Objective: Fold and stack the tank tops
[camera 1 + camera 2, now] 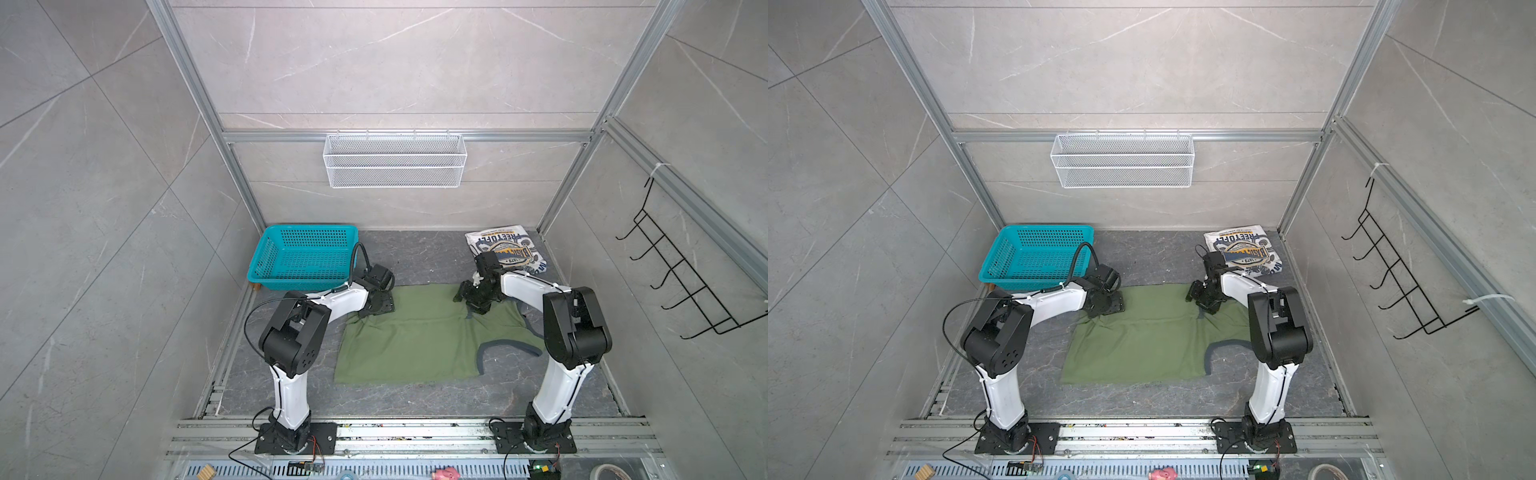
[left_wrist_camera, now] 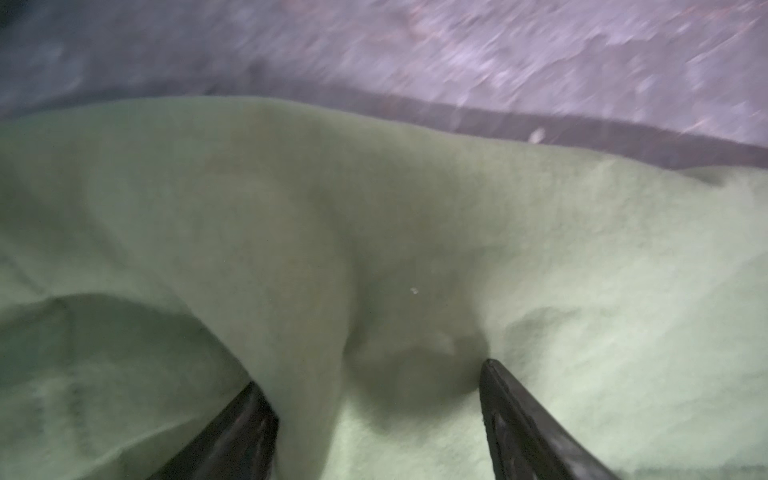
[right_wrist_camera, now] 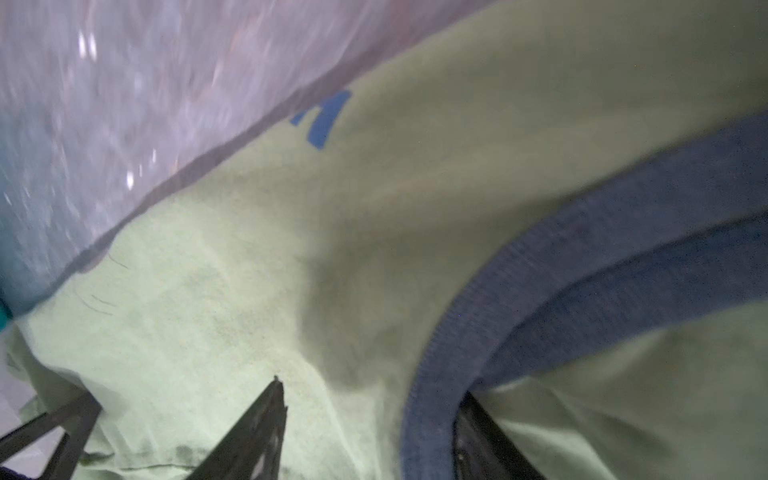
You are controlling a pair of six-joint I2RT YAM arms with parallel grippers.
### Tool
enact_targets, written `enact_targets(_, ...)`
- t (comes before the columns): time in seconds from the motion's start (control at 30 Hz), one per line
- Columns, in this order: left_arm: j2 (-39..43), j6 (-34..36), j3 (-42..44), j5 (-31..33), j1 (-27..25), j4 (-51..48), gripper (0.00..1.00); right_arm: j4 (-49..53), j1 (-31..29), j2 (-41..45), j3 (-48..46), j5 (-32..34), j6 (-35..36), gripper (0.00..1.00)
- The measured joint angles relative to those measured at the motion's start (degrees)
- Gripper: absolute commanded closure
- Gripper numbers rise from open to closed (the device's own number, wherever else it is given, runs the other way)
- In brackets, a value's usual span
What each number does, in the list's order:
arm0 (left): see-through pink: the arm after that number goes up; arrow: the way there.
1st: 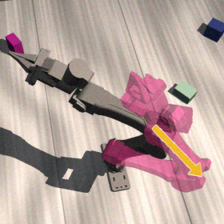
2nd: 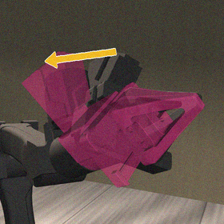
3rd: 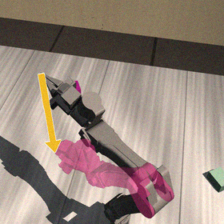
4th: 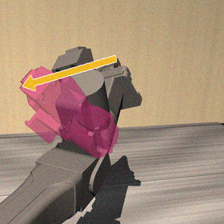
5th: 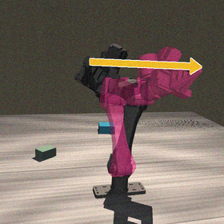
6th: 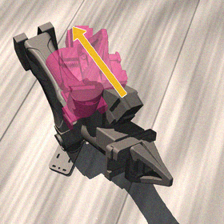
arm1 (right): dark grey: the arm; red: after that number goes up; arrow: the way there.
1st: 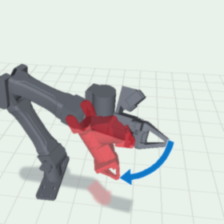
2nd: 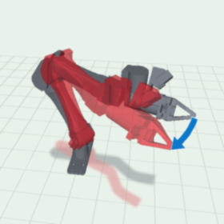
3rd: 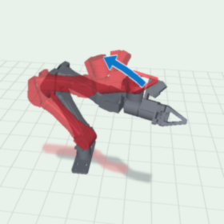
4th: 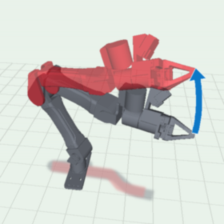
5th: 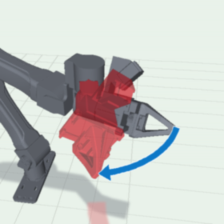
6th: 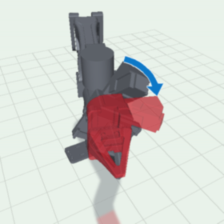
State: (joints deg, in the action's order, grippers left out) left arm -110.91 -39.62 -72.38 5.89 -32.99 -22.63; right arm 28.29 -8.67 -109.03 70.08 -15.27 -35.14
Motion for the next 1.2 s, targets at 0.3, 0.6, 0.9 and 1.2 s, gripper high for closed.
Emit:
enact_targets(0.3,1.97,1.84,-5.66,2.84,-1.86,-7.69,0.16,2.49,3.91,9.03,-5.35,0.55,1.14,0.31)
enact_targets(0.6,34.56,-2.99,16.57,6.95,-6.01,-12.85,0.24,9.66,-2.14,36.94,-22.43,4.66,0.55,0.36)
enact_targets(0.9,48.65,-14.4,37.59,4.44,-7.98,-18.93,0.35,18.47,-3.72,50.21,-36.63,9.11,-7.17,0.43)
enact_targets(1.2,50.53,-20.02,41.62,1.88,-10.23,-18.29,0.46,18.32,-4.24,54.27,-41.4,9.92,-12.7,0.51)
